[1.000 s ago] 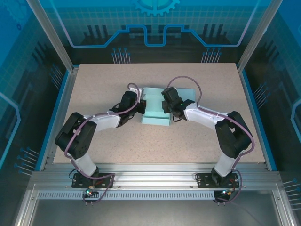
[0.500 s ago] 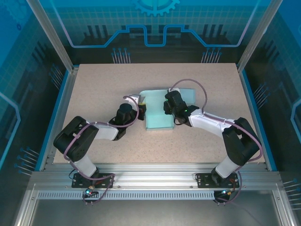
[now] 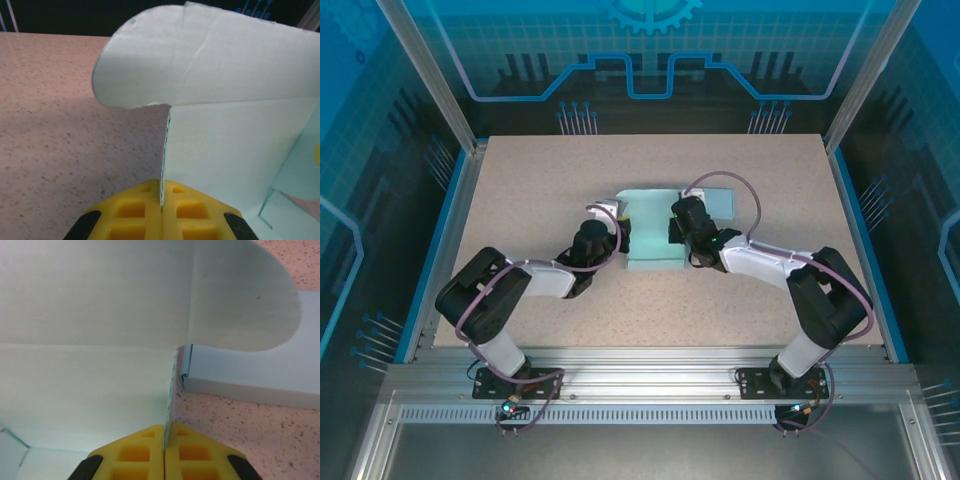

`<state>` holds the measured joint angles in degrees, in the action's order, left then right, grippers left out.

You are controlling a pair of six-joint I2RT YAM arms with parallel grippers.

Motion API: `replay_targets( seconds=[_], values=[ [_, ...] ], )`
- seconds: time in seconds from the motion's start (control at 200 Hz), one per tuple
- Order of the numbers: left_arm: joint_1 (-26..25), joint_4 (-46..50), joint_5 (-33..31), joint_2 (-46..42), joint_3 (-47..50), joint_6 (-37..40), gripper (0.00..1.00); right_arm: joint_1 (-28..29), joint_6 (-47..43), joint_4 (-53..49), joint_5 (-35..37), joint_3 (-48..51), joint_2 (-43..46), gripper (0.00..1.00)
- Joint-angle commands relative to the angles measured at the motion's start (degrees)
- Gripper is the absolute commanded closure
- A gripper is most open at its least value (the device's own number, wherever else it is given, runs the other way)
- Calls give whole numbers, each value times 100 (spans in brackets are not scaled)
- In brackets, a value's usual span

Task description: Fold the paper box

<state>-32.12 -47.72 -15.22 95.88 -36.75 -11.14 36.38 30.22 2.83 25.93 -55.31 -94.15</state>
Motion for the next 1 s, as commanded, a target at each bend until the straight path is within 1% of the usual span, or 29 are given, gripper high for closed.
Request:
replay_targets(
  seconds=[0.0,0.065,0.21,0.405,0.555,0.59,0.7,0.835,0.996],
  values=[
    [-273,-190,-63,-8,-574,437,100,311,-187,684,-794,-515,-327,93],
    [-217,-113,-215,-24,-724,618,100,316,-211,749,-884,-726,-491,93],
    [-28,7,-164,65,-969,731,100,315,-370,924,-965,-1155,-897,93],
    [46,-75,-89,434,-997,475,100,303,-659,1091,-1048,-1524,-1368,93],
    [36,-269,17,660,-827,48,100,333,-636,1233,-1108,-1379,-1536,93],
    [20,-286,26,699,-780,-36,100,333,-604,1437,-1100,-1300,-1530,93],
    [-41,-238,102,721,-663,-229,99,341,-531,1534,-1116,-1126,-1522,94],
    [-127,-168,270,613,-493,-415,96,388,-523,1580,-1119,-967,-1494,94],
    [-124,-52,613,401,-316,-875,93,468,-586,1637,-1134,-796,-1449,95]
  ],
)
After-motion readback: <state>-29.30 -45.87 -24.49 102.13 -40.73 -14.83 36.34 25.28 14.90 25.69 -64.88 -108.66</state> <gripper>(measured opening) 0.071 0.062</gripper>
